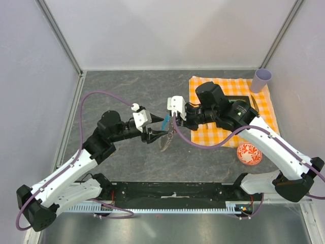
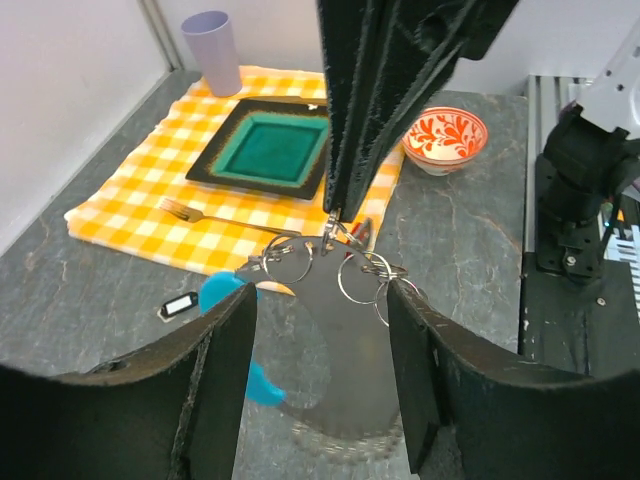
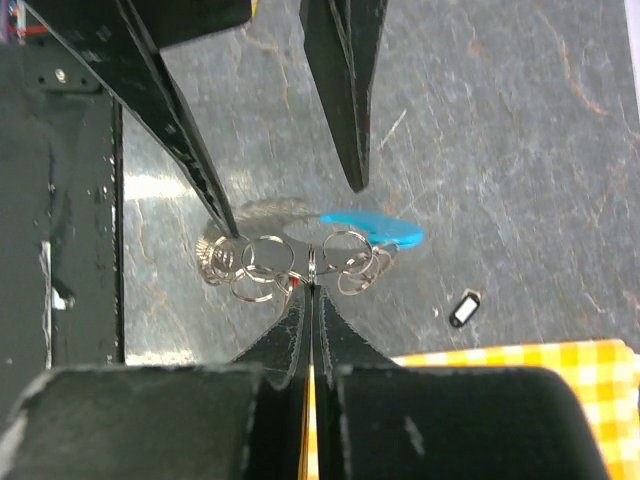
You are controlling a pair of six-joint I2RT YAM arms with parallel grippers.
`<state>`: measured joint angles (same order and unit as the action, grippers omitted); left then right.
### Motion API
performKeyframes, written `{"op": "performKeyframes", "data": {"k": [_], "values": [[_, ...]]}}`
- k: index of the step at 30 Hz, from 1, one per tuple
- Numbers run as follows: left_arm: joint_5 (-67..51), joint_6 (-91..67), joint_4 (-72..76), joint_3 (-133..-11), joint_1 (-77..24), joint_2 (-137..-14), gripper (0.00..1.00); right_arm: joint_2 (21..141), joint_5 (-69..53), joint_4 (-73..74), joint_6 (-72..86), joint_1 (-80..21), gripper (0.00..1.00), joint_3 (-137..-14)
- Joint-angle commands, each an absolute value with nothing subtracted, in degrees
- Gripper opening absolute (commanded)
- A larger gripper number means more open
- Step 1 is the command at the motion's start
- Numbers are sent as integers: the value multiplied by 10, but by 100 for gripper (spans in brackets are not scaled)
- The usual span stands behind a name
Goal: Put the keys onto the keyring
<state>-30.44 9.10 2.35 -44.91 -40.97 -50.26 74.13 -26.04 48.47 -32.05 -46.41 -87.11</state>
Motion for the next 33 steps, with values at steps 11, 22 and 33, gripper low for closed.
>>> {"op": "performKeyframes", "data": {"k": [11, 22, 33], "values": [[-433, 131, 29, -509, -411, -540, 59, 737, -221, 524, -366, -486, 0, -915], [-461, 127, 61, -521, -411, -581, 39, 731, -224, 523, -369, -497, 0, -910], [-474, 134, 26, -535, -410, -584, 25, 730, -223, 521, -371, -498, 0, -904]]}}
